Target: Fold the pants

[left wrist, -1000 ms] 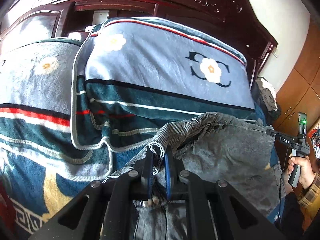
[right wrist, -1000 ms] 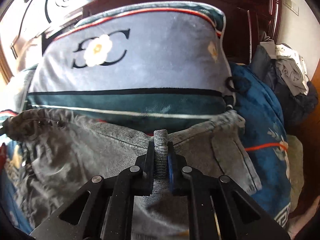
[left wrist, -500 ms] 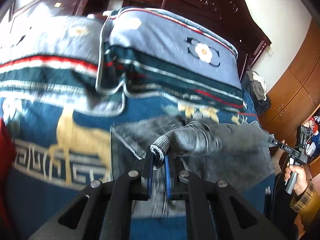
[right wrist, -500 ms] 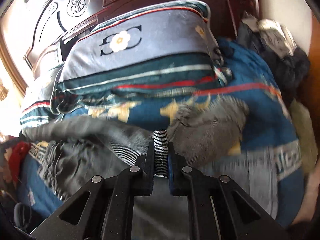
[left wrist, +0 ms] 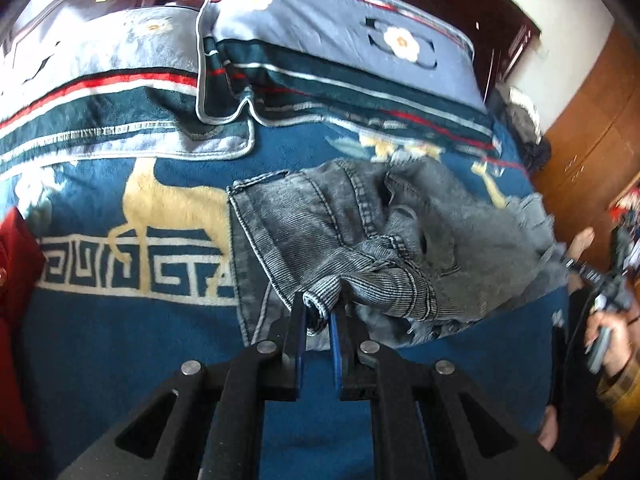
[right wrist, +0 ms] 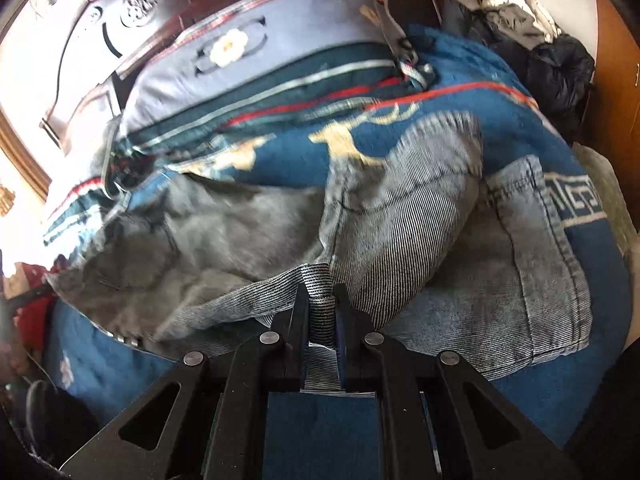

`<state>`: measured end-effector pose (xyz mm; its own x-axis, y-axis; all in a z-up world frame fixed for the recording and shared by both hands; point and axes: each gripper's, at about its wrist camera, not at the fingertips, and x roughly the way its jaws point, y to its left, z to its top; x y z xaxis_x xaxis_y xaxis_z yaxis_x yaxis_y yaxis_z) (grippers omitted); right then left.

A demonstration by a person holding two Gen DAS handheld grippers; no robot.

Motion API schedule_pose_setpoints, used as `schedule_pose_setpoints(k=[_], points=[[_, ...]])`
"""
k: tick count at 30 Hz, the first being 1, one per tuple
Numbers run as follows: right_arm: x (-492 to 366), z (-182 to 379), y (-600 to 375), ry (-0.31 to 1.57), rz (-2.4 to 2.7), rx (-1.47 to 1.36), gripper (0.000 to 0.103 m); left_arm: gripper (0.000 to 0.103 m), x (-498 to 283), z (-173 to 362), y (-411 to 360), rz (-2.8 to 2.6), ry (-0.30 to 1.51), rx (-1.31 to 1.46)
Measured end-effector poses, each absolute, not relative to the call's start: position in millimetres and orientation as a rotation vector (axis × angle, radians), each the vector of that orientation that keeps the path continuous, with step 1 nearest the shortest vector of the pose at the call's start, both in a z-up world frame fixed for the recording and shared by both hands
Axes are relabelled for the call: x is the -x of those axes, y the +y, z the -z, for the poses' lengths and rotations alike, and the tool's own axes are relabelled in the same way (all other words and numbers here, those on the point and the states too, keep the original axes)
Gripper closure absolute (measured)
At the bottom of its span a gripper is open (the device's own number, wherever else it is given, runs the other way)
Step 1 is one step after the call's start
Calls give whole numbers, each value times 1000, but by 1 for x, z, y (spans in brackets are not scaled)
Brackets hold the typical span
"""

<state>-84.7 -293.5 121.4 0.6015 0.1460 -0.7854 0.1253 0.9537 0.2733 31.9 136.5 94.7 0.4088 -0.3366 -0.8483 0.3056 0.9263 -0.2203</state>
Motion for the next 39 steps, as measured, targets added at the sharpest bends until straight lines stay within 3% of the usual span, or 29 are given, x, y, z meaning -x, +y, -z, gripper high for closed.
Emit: schedule_pose_setpoints(k=[3, 8, 10, 11, 12, 14, 16, 22, 27, 39], points=[[90, -122, -286, 935, -23, -291, 93, 90, -37, -76, 129, 360, 1154, -119], [85, -75, -287, 1046, 9, -266, 90, 90, -43, -11, 111, 281, 1381, -338], [86, -62, -286, 1064, -3, -236, 89, 90, -43, -18, 109, 297, 1361, -345], [87, -63, -287, 1059, -8, -239, 83, 86, -42, -23, 111, 310, 1355, -322], [87, -65, -288, 1064, -10, -248, 70, 80, -42, -29, 114, 316, 1350, -294], [90, -77, -295, 1052, -31, -292, 55, 42, -38, -44, 126, 307, 1326, -239], [97, -94, -305, 1005, -33, -320, 50, 36, -32, -59, 136, 300, 1302, -199], [108, -124, -372, 908, 29, -493, 49, 36, -21, -109, 138, 327, 1209, -32], [101, -128, -426, 877, 71, -614, 49, 36, -32, -133, 54, 525, 1159, 24], [31, -121, -476, 783, -49, -800, 56, 36, -78, -61, -203, 807, 1292, 166]])
